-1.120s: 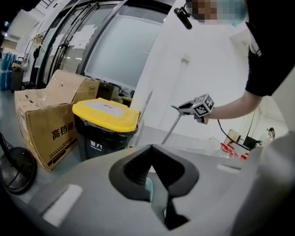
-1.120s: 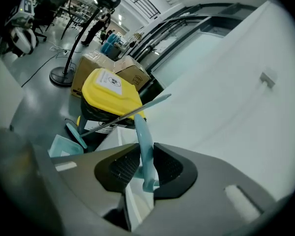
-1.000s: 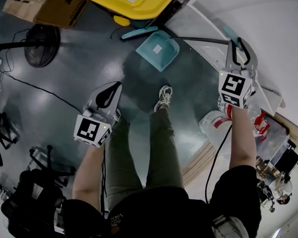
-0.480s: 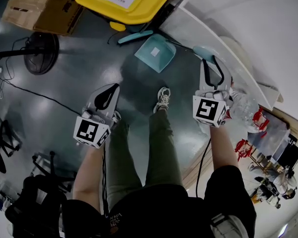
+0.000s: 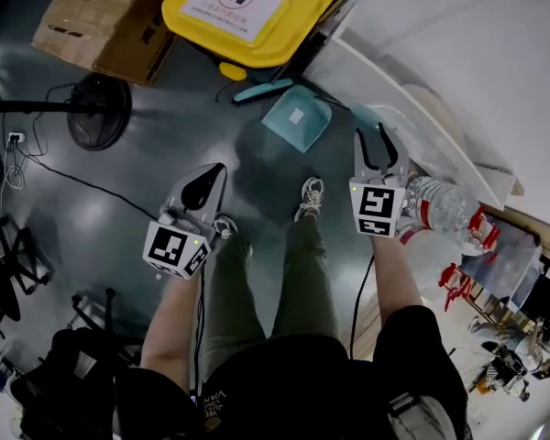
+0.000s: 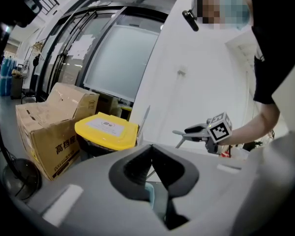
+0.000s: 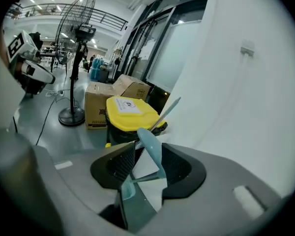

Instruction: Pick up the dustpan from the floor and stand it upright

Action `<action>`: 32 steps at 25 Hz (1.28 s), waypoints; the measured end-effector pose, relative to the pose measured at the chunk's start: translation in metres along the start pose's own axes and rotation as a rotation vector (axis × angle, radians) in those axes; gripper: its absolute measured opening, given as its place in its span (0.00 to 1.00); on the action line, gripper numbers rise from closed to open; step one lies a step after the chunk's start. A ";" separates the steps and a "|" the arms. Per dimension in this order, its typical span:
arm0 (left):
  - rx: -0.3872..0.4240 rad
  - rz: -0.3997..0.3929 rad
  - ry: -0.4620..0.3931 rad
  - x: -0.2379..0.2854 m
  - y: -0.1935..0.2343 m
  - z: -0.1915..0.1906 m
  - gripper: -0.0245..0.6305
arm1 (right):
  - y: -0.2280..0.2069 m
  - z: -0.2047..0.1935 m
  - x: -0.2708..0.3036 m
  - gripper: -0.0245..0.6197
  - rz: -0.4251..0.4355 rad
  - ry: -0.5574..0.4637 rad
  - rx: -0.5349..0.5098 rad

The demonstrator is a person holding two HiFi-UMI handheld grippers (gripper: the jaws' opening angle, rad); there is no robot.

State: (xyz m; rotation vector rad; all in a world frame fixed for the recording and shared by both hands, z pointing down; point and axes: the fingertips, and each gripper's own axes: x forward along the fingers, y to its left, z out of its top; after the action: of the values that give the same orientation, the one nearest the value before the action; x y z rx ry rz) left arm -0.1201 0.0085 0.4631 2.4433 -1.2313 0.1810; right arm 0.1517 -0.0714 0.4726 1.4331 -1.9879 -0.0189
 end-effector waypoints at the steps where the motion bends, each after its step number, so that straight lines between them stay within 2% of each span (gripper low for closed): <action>1: -0.002 0.004 -0.005 -0.005 0.000 0.006 0.12 | 0.000 0.002 -0.004 0.26 -0.005 0.001 0.020; 8: 0.017 0.011 -0.039 -0.033 -0.012 0.049 0.12 | -0.004 0.036 -0.049 0.26 -0.041 -0.040 0.257; 14: 0.009 0.036 -0.037 -0.055 -0.020 0.077 0.12 | 0.009 0.066 -0.099 0.26 0.008 -0.076 0.414; 19: 0.010 0.026 -0.074 -0.076 -0.027 0.109 0.12 | 0.024 0.106 -0.133 0.25 0.074 -0.145 0.423; 21: 0.020 0.021 -0.086 -0.087 -0.030 0.119 0.12 | 0.026 0.123 -0.146 0.11 0.076 -0.176 0.431; 24: 0.035 0.010 -0.101 -0.105 -0.035 0.133 0.12 | 0.027 0.147 -0.165 0.05 0.069 -0.227 0.471; 27: 0.054 -0.011 -0.127 -0.121 -0.040 0.149 0.12 | 0.032 0.167 -0.181 0.04 0.076 -0.263 0.481; 32: 0.079 -0.035 -0.169 -0.147 -0.051 0.168 0.12 | 0.054 0.192 -0.205 0.04 0.136 -0.303 0.514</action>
State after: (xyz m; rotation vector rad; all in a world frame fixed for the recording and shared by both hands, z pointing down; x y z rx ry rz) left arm -0.1786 0.0777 0.2525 2.5911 -1.2714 0.0136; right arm 0.0400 0.0533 0.2413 1.6791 -2.4583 0.3819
